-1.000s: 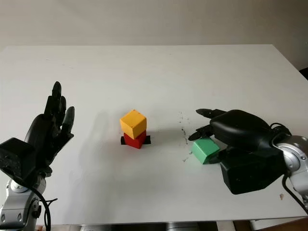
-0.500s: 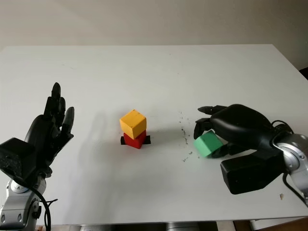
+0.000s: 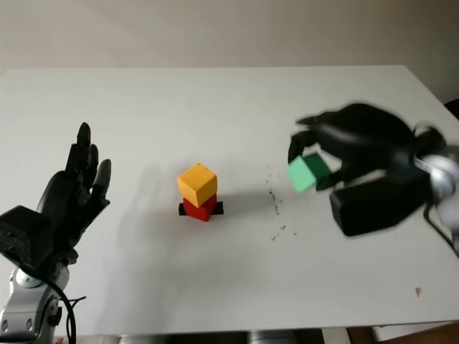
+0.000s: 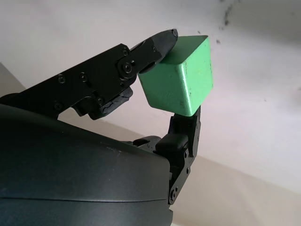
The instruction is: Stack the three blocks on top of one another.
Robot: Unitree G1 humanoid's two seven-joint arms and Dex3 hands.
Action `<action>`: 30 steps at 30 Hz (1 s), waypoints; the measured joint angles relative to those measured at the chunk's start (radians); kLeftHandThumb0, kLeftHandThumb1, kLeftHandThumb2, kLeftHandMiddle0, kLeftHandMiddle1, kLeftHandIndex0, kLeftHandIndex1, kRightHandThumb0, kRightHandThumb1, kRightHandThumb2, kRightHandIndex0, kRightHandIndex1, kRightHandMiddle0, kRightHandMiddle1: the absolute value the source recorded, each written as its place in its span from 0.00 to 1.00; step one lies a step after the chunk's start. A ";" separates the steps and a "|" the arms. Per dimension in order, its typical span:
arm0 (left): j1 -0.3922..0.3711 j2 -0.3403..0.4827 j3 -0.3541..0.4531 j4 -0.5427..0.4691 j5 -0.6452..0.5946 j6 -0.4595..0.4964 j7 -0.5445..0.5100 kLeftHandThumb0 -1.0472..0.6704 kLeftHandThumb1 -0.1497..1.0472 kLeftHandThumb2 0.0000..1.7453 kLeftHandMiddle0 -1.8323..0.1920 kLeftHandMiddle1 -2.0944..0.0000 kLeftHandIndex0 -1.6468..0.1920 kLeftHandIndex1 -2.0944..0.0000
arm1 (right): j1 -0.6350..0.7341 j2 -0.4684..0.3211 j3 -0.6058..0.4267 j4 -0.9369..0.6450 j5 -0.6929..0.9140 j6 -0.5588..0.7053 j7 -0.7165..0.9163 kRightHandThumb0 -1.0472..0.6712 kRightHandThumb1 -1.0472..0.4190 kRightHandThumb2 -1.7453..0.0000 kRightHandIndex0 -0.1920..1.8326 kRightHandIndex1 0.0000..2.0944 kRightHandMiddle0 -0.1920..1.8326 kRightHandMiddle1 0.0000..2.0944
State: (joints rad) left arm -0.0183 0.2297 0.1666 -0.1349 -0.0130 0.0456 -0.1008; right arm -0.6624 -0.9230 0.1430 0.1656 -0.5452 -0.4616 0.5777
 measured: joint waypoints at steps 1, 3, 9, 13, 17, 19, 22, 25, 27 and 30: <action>-0.002 0.000 -0.003 0.004 0.001 -0.001 0.000 0.16 1.00 0.33 1.00 0.99 1.00 1.00 | -0.039 0.015 0.020 0.018 0.002 -0.003 0.023 0.37 0.16 0.97 0.31 0.03 0.53 0.34; -0.007 0.000 -0.008 0.011 0.001 -0.007 0.000 0.16 1.00 0.33 1.00 0.99 1.00 1.00 | -0.121 0.049 0.061 0.056 0.003 -0.014 0.066 0.36 0.16 0.97 0.32 0.03 0.53 0.34; -0.011 0.000 -0.014 0.025 0.010 -0.031 0.002 0.16 1.00 0.34 1.00 0.99 1.00 1.00 | -0.330 0.130 0.133 0.151 0.013 -0.036 0.154 0.38 0.16 0.97 0.31 0.03 0.47 0.45; -0.016 -0.001 -0.016 0.030 0.014 -0.033 0.008 0.17 1.00 0.34 1.00 1.00 1.00 1.00 | -0.450 0.191 0.179 0.240 0.011 -0.085 0.179 0.36 0.14 0.97 0.31 0.02 0.42 0.53; -0.018 -0.005 -0.021 0.031 0.019 -0.033 0.018 0.16 1.00 0.35 1.00 1.00 1.00 1.00 | -0.533 0.254 0.217 0.330 0.017 -0.093 0.224 0.37 0.12 0.97 0.27 0.02 0.35 0.63; -0.018 -0.007 -0.026 0.031 0.025 -0.032 0.028 0.15 1.00 0.35 1.00 1.00 1.00 1.00 | -0.564 0.282 0.230 0.366 0.021 -0.095 0.239 0.37 0.11 0.97 0.26 0.02 0.34 0.66; -0.017 -0.009 -0.031 0.027 0.042 -0.019 0.045 0.14 1.00 0.35 0.99 0.99 1.00 1.00 | -0.608 0.322 0.248 0.418 0.023 -0.095 0.255 0.36 0.11 0.97 0.25 0.02 0.32 0.67; -0.017 -0.012 -0.032 0.021 0.051 -0.011 0.055 0.14 1.00 0.35 0.99 0.98 1.00 0.99 | -0.645 0.350 0.256 0.437 0.023 -0.093 0.272 0.36 0.10 0.97 0.24 0.01 0.31 0.67; -0.017 -0.012 -0.034 0.019 0.057 -0.011 0.061 0.14 1.00 0.35 0.99 0.98 1.00 0.99 | -0.665 0.366 0.263 0.440 0.022 -0.087 0.282 0.37 0.11 0.97 0.23 0.01 0.31 0.67; -0.017 -0.018 -0.036 0.018 0.059 -0.010 0.068 0.15 1.00 0.35 0.99 0.98 1.00 0.99 | -0.674 0.385 0.278 0.445 0.021 -0.092 0.294 0.37 0.11 0.97 0.24 0.02 0.32 0.68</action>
State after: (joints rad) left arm -0.0357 0.2121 0.1309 -0.1168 0.0458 0.0360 -0.0332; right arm -1.3362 -0.5378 0.4207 0.6101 -0.5240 -0.5535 0.8719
